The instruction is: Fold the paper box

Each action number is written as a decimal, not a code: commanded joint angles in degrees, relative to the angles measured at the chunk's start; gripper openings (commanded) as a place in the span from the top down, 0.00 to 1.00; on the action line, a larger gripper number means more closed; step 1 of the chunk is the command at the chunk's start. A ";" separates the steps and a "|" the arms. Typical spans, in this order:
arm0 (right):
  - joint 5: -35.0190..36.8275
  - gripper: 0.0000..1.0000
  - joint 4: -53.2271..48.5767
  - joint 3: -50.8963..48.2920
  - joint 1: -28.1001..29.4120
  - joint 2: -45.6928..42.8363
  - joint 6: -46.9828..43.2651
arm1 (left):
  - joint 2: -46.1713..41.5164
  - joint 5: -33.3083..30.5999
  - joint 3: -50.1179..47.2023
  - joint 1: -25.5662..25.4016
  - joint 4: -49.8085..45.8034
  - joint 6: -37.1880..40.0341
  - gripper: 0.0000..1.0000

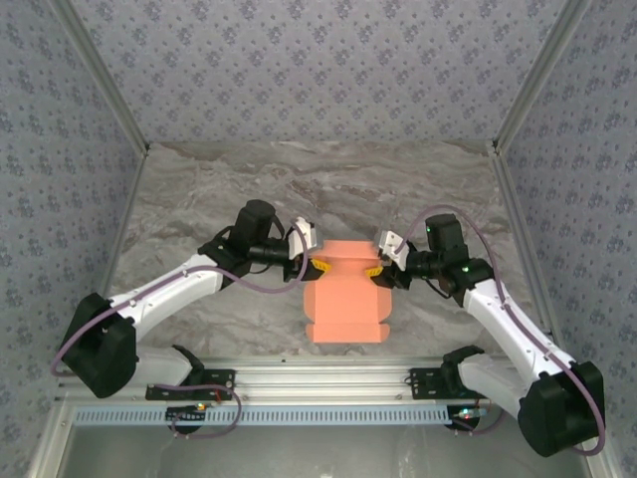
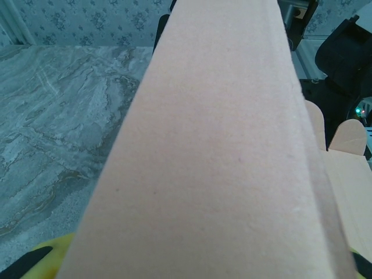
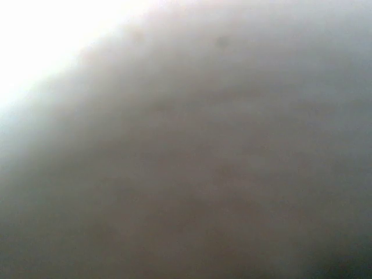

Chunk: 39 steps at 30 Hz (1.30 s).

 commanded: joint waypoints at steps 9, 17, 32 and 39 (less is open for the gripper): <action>-1.07 0.00 3.54 -0.76 -1.17 -5.49 5.87 | 5.69 -4.97 4.22 0.67 -2.47 -5.07 0.86; 24.63 0.00 15.65 -3.03 -3.63 -10.07 29.78 | 7.28 -9.02 1.71 3.49 10.69 -19.77 0.87; 23.40 0.08 10.73 -8.92 -5.08 -10.73 106.16 | 12.67 -28.72 -0.11 3.10 26.19 -46.48 0.86; 21.94 0.16 20.37 -9.89 3.04 -7.23 106.84 | 13.14 -29.73 0.18 1.44 25.95 -46.14 0.86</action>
